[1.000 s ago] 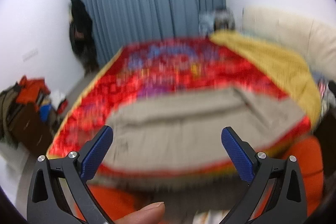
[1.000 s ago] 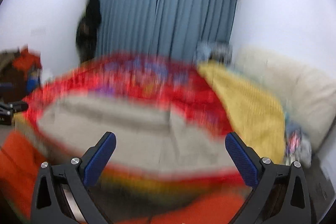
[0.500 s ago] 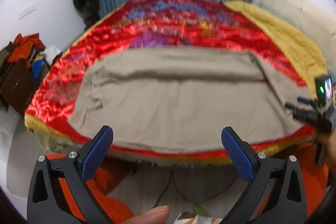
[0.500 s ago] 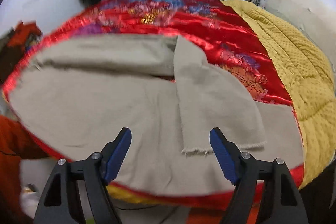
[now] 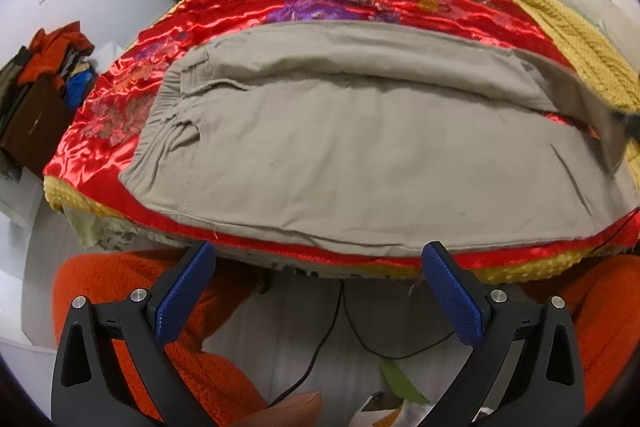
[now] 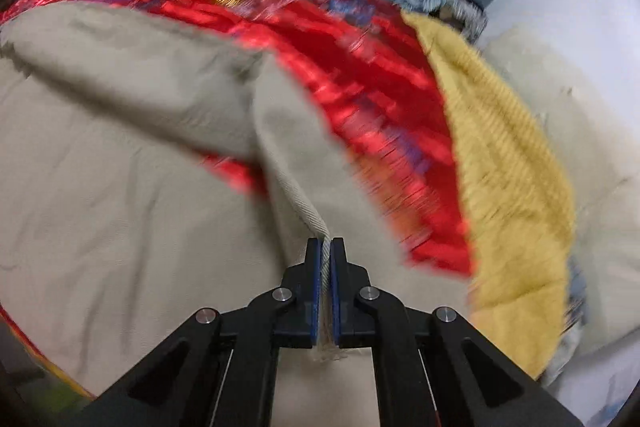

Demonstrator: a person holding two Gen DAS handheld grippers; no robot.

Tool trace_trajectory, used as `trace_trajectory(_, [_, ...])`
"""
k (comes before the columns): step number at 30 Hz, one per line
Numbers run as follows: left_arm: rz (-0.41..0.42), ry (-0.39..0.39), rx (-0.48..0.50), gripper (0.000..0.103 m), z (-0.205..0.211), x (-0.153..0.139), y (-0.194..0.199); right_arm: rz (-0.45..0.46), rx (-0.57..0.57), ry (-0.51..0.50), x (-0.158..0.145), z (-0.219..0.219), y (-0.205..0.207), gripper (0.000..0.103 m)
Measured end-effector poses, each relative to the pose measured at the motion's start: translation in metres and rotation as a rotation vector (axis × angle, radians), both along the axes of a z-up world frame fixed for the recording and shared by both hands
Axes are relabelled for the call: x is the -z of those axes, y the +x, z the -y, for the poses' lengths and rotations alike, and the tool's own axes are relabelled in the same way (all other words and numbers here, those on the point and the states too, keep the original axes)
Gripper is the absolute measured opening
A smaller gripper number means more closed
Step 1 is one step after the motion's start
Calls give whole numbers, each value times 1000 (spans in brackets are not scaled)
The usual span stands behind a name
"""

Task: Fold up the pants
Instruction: 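Grasp the folded trouser leg edge with the right gripper and lift it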

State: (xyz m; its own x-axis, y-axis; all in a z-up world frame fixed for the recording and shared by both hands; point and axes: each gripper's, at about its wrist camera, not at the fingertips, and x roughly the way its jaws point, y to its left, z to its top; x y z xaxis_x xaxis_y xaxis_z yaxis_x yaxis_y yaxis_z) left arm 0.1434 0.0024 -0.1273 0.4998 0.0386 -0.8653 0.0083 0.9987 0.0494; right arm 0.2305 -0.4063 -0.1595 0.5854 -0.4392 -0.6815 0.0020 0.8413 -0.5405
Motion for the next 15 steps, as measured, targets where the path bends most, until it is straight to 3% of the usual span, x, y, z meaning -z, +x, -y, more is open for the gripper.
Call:
trace_trajectory(4, [-2,-6,-8,103,4,0,13,44,45,-93,-44,51,57,4])
trace_trajectory(8, [17,-3,1,103,11,-3,28,55,134,-156,-57,100,127,4])
trace_trajectory(10, [24,9,8,103,13,-4,39,-26,240,-209,-37,135,168,29])
trace_trajectory(11, [28,12,9,103,14,-4,43,-54,282,-226,-30,145,178,50])
trace_trajectory(12, [42,13,11,103,13,-5,52,-78,316,-217,-22,154,190,51])
trace_trajectory(14, [66,12,13,103,13,-6,70,-57,276,-102,-20,144,201,51])
trace_trajectory(15, [79,10,13,103,12,-5,82,-30,194,39,-23,125,209,51])
